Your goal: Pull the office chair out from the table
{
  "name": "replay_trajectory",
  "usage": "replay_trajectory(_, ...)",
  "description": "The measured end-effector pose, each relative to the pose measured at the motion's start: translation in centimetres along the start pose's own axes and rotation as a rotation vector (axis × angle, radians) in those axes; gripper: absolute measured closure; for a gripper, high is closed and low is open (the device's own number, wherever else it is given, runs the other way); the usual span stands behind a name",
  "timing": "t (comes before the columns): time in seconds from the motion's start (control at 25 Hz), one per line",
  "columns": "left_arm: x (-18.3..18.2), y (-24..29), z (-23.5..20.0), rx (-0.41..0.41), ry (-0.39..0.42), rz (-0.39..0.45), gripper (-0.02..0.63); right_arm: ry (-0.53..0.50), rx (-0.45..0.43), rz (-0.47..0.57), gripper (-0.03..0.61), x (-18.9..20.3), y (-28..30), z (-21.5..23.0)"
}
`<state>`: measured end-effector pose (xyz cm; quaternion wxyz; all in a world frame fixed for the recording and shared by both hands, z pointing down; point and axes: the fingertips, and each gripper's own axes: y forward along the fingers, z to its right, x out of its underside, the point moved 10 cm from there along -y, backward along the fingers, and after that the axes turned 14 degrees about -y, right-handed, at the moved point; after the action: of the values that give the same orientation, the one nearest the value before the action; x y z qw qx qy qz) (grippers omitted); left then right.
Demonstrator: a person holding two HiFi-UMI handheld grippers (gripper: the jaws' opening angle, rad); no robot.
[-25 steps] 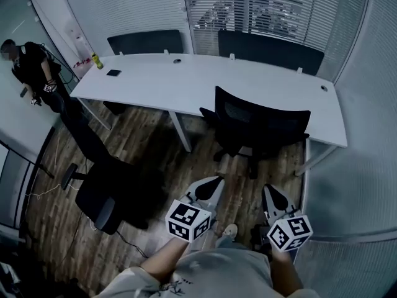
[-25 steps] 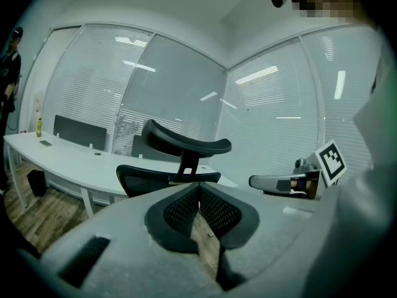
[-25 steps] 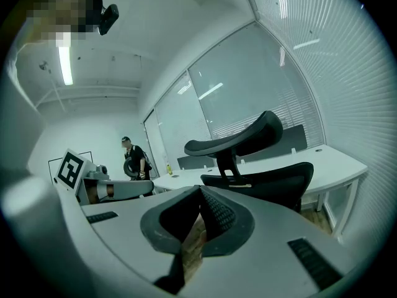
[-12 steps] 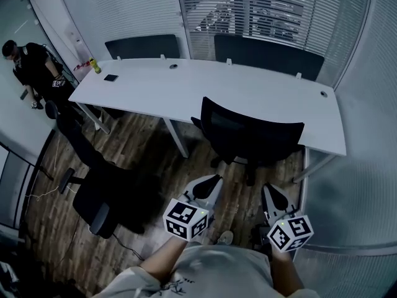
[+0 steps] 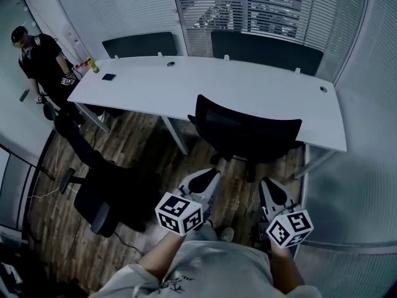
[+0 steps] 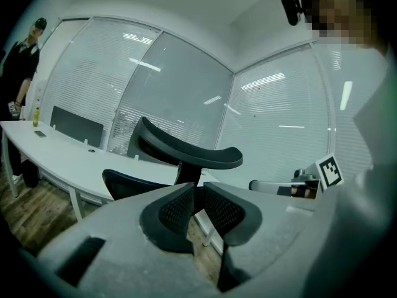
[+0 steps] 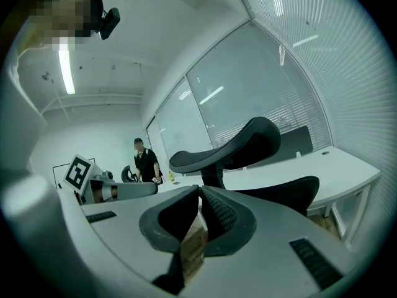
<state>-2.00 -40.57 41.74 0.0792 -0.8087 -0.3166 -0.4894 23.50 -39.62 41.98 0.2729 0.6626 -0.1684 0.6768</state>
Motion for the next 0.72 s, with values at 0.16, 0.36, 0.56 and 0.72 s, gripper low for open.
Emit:
replay_trajectory(0.16, -0.5, 0.3, -0.8, 0.025, -0.013, -0.007, 0.551, 0.009, 0.006, 0.011, 0.569, 0.0, 0.6, -0.1)
replay_trajectory(0.36, -1.3, 1.5, -1.7, 0.108, -0.097, -0.036, 0.506, 0.032, 0.026, 0.015, 0.569, -0.4, 1.2, 0.5)
replay_trajectory(0.56, -2.1, 2.4, -2.9, 0.141, -0.157, -0.046, 0.491, 0.062, 0.044, 0.019, 0.543, -0.6, 2.0, 1.0)
replay_trajectory(0.72, -3.0, 3.0, -4.2, 0.176, -0.247, -0.028, 0.489, 0.102, 0.048, 0.032, 0.516, -1.1, 3.0, 1.3)
